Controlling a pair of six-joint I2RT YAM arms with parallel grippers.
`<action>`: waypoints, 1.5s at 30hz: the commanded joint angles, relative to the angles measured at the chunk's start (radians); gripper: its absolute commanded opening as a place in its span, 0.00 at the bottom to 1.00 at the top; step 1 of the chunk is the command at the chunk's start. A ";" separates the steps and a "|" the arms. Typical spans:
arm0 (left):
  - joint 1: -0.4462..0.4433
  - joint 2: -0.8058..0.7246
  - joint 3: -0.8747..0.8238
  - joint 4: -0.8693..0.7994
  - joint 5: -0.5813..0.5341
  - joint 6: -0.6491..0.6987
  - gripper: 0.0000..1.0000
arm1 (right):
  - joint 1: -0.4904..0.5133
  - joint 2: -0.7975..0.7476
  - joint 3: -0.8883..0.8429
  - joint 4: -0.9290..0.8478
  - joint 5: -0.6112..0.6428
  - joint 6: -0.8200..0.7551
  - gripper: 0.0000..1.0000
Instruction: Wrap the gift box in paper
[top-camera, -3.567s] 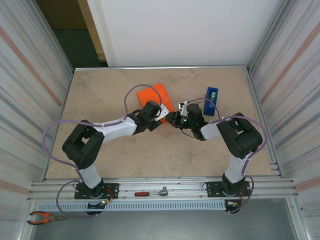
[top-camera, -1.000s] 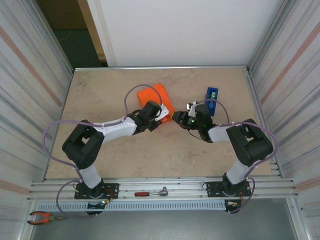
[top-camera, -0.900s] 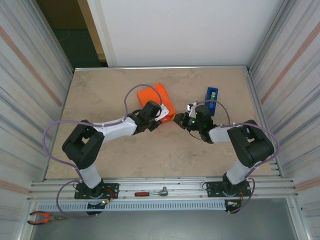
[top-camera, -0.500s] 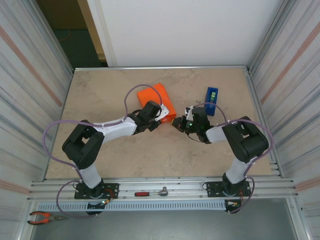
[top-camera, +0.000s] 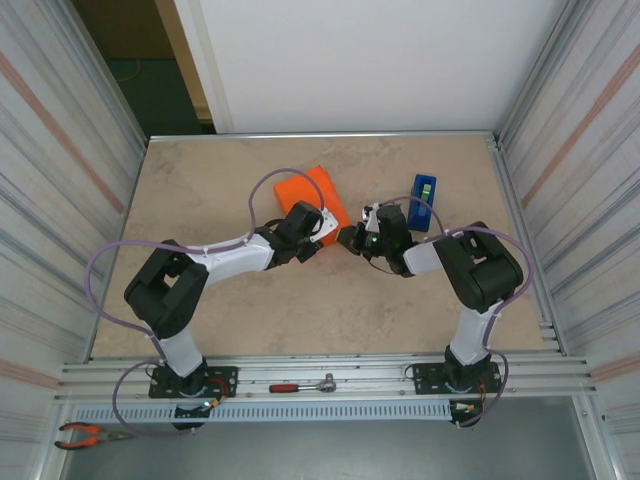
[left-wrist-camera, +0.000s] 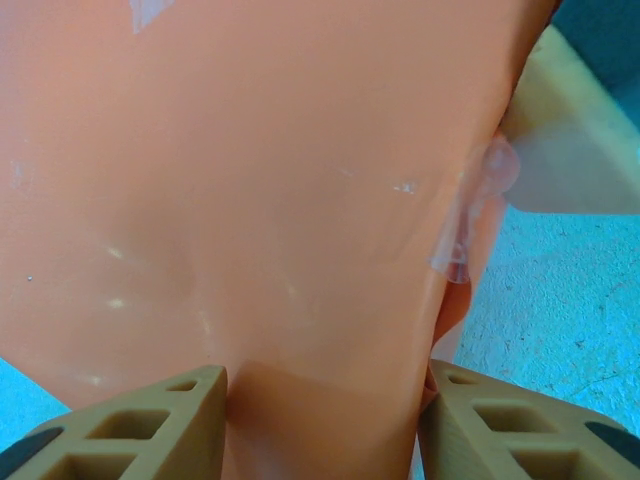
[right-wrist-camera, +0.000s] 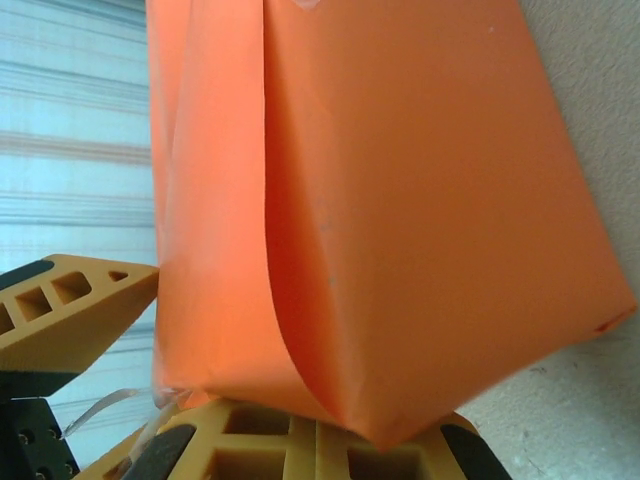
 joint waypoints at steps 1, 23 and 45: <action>-0.011 0.037 -0.001 -0.087 0.045 -0.003 0.49 | -0.011 0.027 0.027 0.049 -0.027 0.016 0.00; -0.012 0.037 -0.002 -0.087 0.046 -0.003 0.49 | -0.037 -0.151 -0.085 -0.037 -0.021 -0.025 0.00; -0.013 0.037 0.000 -0.091 0.049 -0.002 0.49 | 0.010 0.063 0.026 0.145 -0.017 0.066 0.00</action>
